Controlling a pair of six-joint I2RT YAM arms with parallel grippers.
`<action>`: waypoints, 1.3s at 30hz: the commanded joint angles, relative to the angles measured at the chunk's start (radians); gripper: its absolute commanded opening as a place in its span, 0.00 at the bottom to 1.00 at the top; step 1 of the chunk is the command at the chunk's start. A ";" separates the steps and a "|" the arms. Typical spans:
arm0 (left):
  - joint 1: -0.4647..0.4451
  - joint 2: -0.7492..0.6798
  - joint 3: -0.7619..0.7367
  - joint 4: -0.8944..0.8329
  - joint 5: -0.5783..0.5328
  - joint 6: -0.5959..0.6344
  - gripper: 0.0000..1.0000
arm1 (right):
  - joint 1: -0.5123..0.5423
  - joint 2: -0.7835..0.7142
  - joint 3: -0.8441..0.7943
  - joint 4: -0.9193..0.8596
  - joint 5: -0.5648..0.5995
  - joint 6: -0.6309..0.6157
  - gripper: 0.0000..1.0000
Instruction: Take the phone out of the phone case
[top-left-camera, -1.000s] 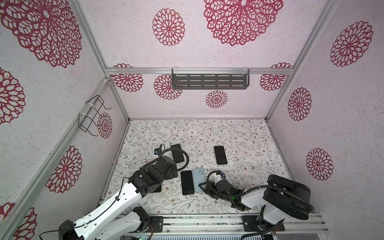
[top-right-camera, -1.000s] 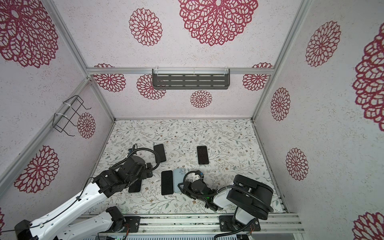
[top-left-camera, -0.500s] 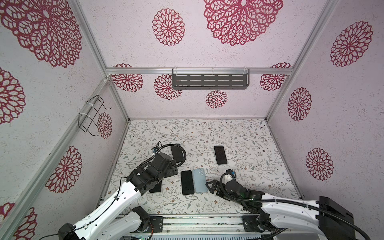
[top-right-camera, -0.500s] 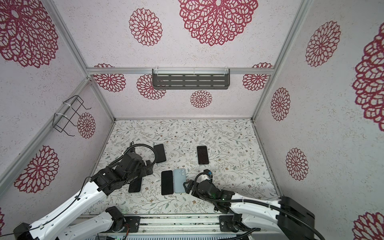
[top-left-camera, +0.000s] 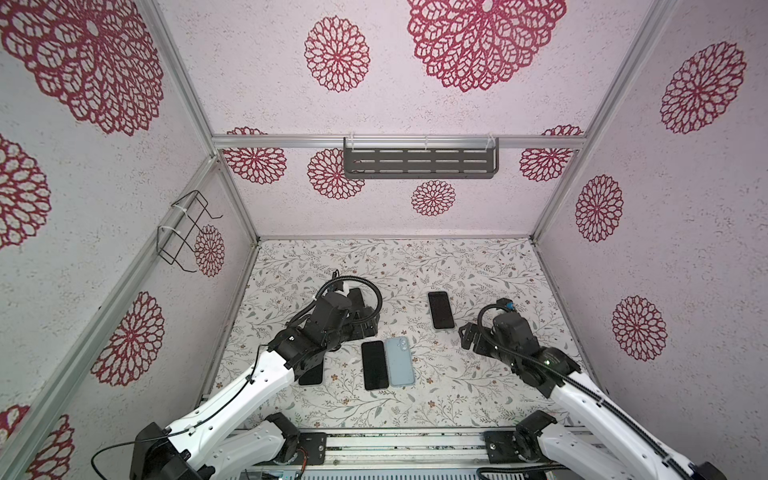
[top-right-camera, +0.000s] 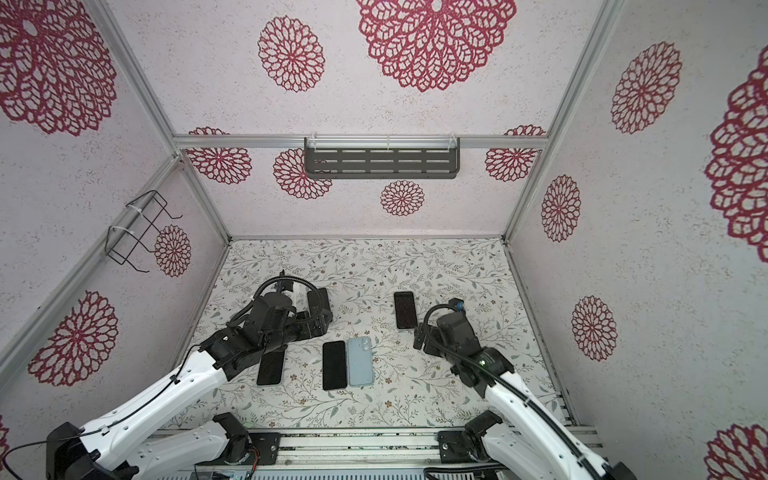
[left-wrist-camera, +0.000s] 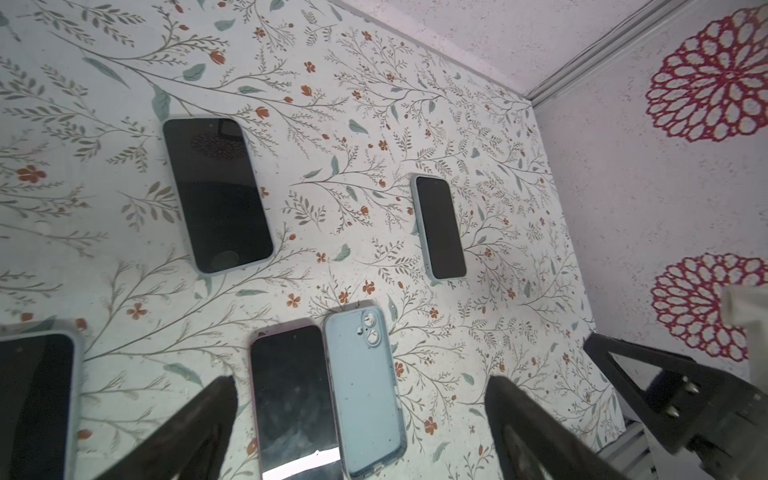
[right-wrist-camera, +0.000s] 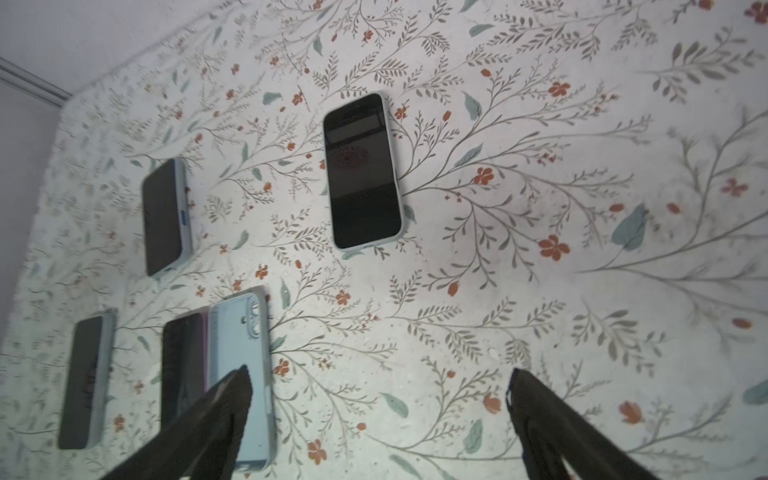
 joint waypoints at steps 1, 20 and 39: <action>-0.006 0.007 0.005 0.092 0.042 0.017 0.97 | -0.055 0.171 0.100 -0.026 -0.124 -0.295 0.99; -0.016 -0.047 -0.031 0.033 0.003 0.004 0.97 | -0.107 0.854 0.504 0.046 -0.252 -0.453 0.96; -0.016 -0.047 -0.036 0.029 -0.015 -0.003 0.97 | -0.036 0.947 0.491 0.050 -0.067 -0.413 0.91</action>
